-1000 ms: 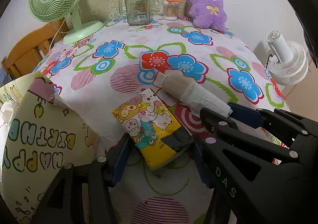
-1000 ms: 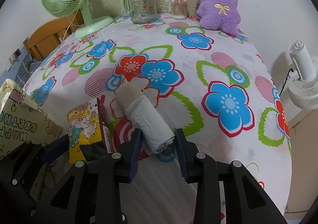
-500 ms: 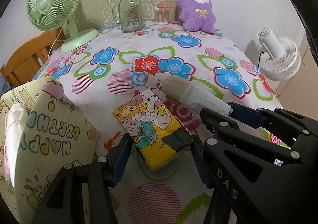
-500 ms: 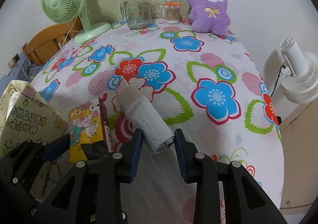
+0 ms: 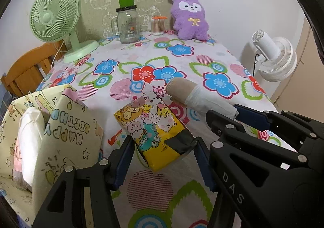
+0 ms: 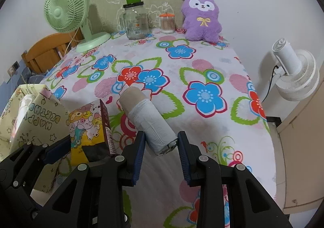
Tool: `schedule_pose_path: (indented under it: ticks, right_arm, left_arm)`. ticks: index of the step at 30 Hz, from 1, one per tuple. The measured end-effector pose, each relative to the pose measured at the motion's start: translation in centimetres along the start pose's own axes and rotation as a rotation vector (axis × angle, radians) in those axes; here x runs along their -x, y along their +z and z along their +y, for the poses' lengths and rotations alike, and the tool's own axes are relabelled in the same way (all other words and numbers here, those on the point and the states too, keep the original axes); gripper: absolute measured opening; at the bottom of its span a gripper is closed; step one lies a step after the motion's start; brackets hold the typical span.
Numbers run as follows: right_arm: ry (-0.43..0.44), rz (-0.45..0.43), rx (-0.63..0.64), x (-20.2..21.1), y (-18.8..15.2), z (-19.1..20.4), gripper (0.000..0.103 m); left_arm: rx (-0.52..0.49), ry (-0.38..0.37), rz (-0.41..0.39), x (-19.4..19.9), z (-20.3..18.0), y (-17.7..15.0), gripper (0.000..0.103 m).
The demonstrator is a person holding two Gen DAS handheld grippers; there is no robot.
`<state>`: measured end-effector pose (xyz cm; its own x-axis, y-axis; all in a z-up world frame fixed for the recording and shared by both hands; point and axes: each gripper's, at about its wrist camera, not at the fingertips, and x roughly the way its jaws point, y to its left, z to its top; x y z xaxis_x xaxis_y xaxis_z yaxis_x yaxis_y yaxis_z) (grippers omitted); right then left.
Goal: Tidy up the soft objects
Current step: 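Carry the snack pack with the left tool while the right tool carries the white roll to the box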
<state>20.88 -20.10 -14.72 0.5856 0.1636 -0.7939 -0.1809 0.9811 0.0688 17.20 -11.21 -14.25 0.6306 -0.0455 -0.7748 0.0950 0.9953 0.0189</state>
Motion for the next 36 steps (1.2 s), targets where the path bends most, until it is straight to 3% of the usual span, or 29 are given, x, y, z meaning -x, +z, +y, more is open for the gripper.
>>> schedule_pose_path:
  ticks: [36]
  right_arm:
    - [-0.081, -0.18, -0.093, 11.5, -3.2, 0.1, 0.036]
  left_arm:
    - [-0.102, -0.027, -0.151, 10.1, -1.8, -1.8, 0.062]
